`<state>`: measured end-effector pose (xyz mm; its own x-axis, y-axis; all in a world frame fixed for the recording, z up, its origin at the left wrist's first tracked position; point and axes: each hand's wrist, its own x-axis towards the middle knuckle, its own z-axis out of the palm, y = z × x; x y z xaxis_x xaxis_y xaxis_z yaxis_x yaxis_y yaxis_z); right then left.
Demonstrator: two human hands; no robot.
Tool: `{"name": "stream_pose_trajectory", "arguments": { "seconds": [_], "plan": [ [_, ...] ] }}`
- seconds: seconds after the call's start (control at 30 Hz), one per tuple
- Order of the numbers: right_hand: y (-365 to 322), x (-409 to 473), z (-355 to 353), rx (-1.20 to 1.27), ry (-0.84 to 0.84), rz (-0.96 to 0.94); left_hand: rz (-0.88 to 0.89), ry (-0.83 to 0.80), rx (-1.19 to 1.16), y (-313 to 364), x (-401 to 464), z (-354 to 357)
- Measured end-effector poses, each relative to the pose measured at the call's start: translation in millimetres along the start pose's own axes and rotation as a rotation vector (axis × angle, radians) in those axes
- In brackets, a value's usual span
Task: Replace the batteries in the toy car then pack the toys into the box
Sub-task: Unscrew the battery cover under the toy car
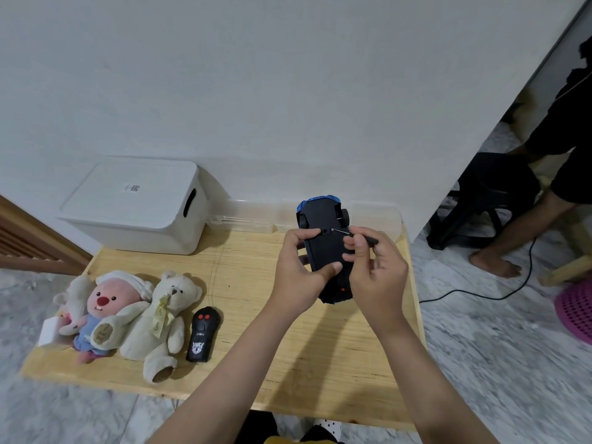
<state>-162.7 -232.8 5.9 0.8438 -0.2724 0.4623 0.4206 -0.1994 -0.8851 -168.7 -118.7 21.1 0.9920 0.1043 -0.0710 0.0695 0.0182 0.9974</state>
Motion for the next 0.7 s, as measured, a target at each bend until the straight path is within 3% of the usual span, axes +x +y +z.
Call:
{"name": "stream_pose_trajectory", "arguments": {
  "seconds": [0.2, 0.4, 0.7],
  "plan": [
    [-1.6, 5.6, 3.7, -0.164, 0.005, -0.1, 0.022, 0.018, 0.038, -3.1, -0.7, 1.3],
    [-0.7, 14.9, 6.4, -0.32, -0.1, -0.21, 0.01, 0.043, 0.033, -3.9, 0.9, 0.5],
    [-1.2, 21.5, 7.0, -0.409, -0.124, -0.222, 0.011, 0.051, 0.049, -6.3, -0.8, 0.5]
  ]
}}
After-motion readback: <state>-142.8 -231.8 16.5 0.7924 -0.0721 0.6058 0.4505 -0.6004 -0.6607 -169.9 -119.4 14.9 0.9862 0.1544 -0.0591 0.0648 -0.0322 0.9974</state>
